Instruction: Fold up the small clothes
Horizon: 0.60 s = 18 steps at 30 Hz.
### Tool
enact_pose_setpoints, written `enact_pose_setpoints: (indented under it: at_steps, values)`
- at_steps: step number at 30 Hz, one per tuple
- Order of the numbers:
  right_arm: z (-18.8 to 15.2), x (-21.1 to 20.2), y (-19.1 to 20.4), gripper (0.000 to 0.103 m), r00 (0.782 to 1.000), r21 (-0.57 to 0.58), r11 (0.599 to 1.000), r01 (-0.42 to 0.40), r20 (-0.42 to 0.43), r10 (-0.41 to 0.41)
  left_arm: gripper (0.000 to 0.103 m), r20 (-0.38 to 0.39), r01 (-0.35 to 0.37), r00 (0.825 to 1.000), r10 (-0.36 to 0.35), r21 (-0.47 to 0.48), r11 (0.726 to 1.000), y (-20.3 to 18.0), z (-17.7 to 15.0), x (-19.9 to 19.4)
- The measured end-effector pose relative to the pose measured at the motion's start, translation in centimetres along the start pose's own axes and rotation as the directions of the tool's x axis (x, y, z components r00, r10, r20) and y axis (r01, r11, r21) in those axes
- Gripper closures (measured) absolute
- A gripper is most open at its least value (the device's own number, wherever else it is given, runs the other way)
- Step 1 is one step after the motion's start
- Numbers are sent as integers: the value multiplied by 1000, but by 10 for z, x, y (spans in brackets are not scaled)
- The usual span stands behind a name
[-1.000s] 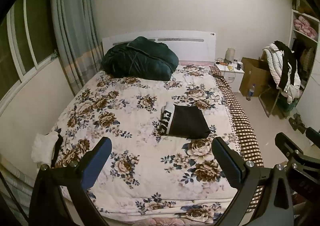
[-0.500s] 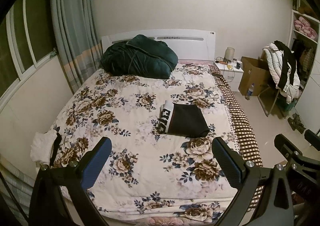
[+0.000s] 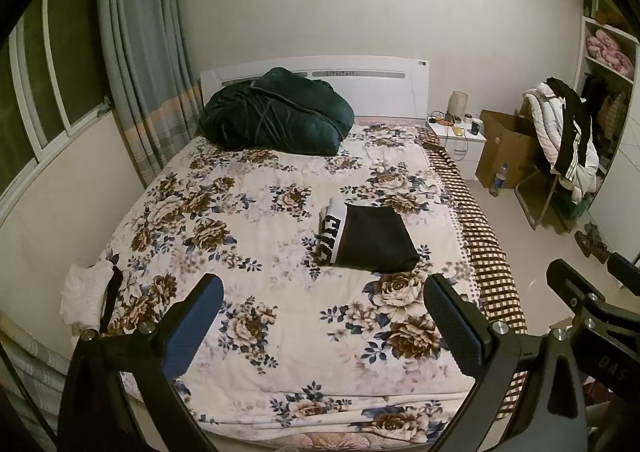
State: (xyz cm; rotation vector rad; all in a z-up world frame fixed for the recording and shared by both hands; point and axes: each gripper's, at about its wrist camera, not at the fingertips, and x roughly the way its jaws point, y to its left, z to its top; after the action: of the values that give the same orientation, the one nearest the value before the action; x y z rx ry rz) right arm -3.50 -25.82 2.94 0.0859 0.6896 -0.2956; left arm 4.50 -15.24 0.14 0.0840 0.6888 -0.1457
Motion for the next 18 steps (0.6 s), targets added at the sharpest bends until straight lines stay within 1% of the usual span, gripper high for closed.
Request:
enact_pose_setpoints:
  at_steps: [18]
  values:
    - [-4,0,6,0,1000,4,1000,5,-4,-5,1,-2,5,1000,-5,0,1000,2,2,0]
